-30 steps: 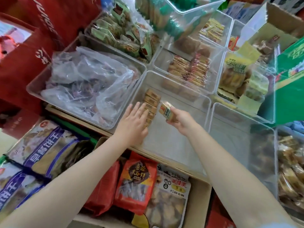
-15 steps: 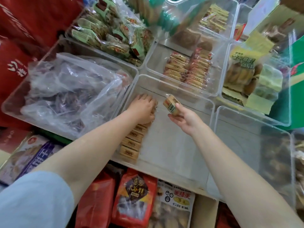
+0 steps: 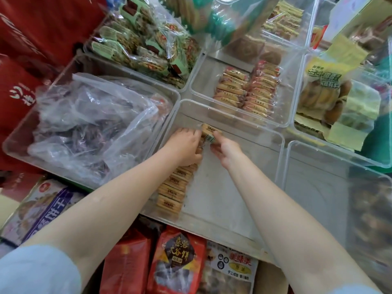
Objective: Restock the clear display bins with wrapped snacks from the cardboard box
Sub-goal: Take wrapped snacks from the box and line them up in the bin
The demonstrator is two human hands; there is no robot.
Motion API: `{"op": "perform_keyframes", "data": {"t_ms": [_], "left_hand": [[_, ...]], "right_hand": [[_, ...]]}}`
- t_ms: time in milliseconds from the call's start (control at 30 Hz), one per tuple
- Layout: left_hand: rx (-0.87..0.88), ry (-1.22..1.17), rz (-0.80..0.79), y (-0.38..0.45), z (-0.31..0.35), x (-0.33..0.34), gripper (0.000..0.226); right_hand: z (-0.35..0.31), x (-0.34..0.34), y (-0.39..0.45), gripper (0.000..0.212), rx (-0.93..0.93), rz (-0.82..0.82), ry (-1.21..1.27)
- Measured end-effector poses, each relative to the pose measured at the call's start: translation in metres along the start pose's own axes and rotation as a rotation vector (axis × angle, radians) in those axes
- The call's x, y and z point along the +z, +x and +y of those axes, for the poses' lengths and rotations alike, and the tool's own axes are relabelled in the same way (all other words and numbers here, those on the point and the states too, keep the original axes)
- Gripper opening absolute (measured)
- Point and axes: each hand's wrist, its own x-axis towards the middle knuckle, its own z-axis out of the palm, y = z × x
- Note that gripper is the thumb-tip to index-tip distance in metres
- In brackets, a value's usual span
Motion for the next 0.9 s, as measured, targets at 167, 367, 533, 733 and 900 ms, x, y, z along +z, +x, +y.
{"op": "perform_keyframes", "data": {"t_ms": [167,367,533,733,900], "left_hand": [[-0.001,0.047,0.002,-0.005,0.001,0.004,0.051],[-0.012,0.115,-0.017,-0.019,0.002,0.015,0.073],[0.001,0.051,-0.033,-0.048,0.013,-0.001,0.056],[-0.034,-0.153,0.523,-0.142,0.000,0.012,0.043],[-0.167,-0.239,0.444,-0.186,0.009,0.049,0.063]], "right_hand": [[-0.002,0.021,0.003,0.052,-0.068,0.023,-0.063],[0.003,0.012,0.005,0.055,-0.074,0.001,-0.068],[-0.001,0.026,0.000,0.036,-0.148,0.063,-0.164],[-0.002,-0.001,-0.022,0.052,-0.090,-0.085,0.141],[0.014,-0.055,-0.063,0.036,0.008,-0.233,0.088]]}}
